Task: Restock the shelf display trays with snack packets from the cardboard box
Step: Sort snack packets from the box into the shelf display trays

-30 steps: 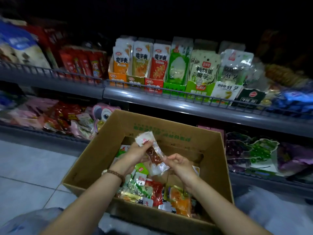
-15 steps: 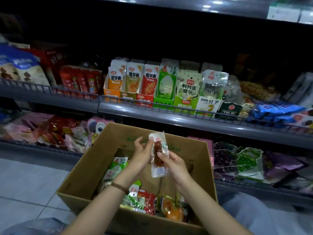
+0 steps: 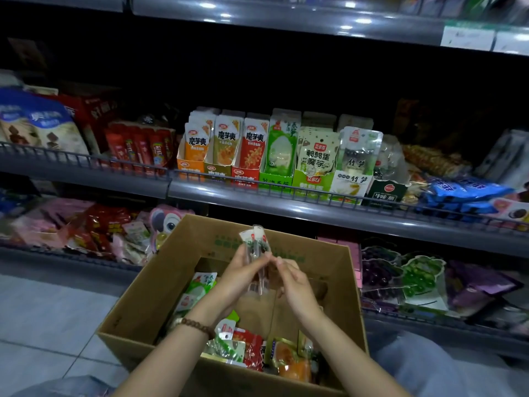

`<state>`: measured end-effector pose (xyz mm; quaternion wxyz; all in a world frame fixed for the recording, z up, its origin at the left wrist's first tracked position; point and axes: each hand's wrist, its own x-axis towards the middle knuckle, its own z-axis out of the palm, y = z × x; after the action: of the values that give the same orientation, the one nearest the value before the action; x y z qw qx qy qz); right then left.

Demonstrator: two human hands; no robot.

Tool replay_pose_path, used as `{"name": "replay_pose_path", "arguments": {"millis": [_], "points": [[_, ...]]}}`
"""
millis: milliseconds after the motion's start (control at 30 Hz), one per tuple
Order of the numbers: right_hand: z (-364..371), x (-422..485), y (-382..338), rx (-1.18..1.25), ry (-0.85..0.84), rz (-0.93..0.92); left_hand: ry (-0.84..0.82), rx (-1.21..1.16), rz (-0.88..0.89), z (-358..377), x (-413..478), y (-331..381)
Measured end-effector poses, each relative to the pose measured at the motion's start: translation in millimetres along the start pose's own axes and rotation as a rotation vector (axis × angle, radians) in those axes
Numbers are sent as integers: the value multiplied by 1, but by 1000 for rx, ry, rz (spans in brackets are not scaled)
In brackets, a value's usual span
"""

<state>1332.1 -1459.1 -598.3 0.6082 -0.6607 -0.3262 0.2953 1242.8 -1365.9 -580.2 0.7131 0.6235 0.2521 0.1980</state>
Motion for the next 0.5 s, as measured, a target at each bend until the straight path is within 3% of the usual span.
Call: {"name": "replay_pose_path", "arguments": {"millis": [200,300,367,500], "points": [[-31,11,-9,-7,51,-39,-94,-85,-60,4,2,-2],[-46,19,-22,170,-65,92,-218,-96,-93,13,5,1],[-55,23,-28,166,-154,109,-249,-136,-120,19,10,5],[-77,28,-39,138,-82,51,-248,-116,-116,32,23,11]]}}
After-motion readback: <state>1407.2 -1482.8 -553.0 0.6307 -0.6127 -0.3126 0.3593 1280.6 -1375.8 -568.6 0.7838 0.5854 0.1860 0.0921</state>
